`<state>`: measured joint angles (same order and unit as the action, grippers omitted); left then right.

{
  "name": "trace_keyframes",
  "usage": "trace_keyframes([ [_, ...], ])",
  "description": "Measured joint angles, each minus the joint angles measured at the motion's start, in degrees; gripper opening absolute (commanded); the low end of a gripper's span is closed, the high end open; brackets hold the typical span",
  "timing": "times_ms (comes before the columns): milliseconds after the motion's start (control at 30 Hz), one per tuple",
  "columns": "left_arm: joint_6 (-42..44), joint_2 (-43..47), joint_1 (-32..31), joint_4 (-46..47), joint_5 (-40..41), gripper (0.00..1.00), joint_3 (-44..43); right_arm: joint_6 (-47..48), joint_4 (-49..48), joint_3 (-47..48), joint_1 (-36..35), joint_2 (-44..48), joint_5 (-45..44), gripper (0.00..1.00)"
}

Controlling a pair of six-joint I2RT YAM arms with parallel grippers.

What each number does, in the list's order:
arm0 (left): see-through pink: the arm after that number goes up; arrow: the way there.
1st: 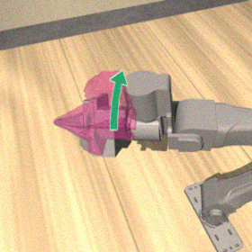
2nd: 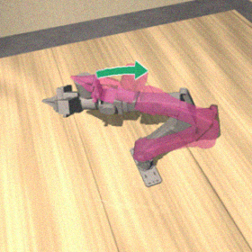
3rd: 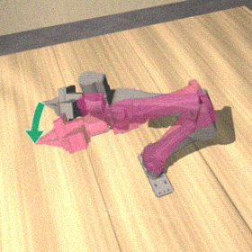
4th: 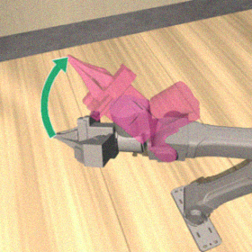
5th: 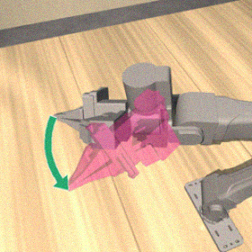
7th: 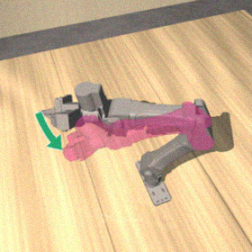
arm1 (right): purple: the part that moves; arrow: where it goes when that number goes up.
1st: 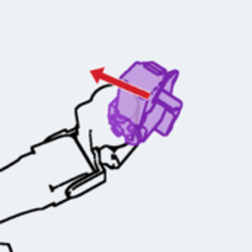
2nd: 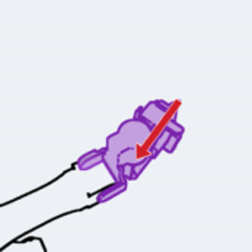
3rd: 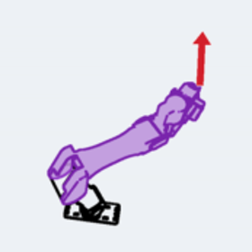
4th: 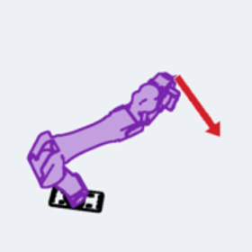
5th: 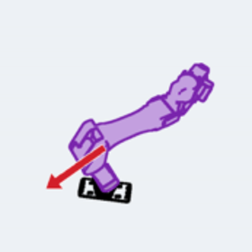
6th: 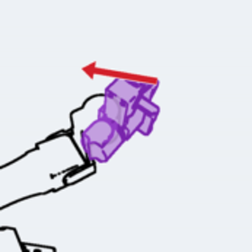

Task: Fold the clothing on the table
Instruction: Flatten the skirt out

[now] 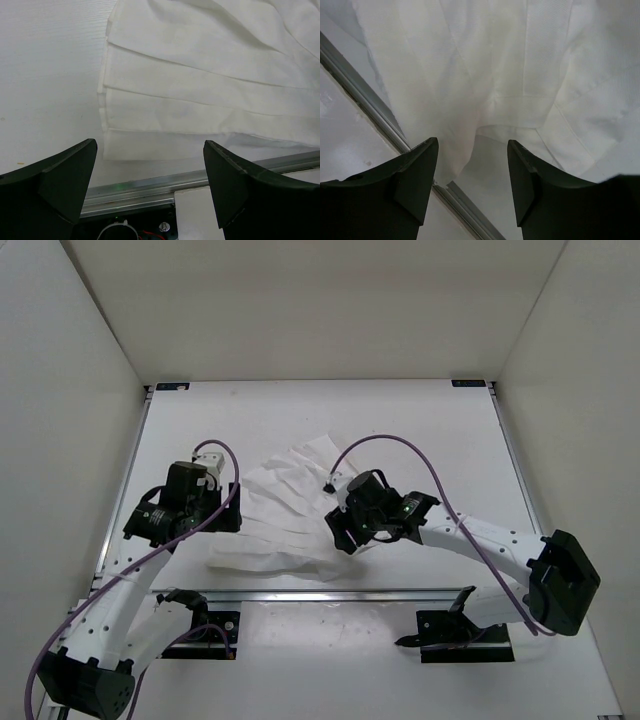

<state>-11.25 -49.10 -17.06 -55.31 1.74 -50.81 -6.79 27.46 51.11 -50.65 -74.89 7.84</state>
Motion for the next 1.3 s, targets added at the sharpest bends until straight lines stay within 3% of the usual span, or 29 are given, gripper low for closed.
trace_keyframes([
  [467,-0.2,0.4,-0.2,0.0,0.0,0.99,0.1,2.9,-0.9,0.0,-10.2,-5.3,-5.9,0.67],
  [767,-0.3,1.2,-0.2,0.0,0.0,0.98,0.1,3.3,-0.9,0.0,-15.2,-2.7,-10.6,0.66],
  [1000,-0.4,1.2,-0.3,0.0,0.1,0.99,0.2,3.5,-1.0,0.0,-17.7,-6.2,-12.3,0.65],
  [1100,-0.4,1.4,-0.3,0.0,0.2,0.98,0.2,3.6,-1.4,0.0,-18.7,-9.2,-12.9,0.53],
  [1233,-0.7,1.9,0.8,0.0,0.5,0.98,0.2,2.8,-2.4,0.4,-18.4,-13.3,-13.5,0.0],
  [1300,-0.9,2.3,2.8,0.0,0.8,0.98,0.2,1.9,-2.8,2.1,-16.9,-16.1,-12.7,0.0],
])
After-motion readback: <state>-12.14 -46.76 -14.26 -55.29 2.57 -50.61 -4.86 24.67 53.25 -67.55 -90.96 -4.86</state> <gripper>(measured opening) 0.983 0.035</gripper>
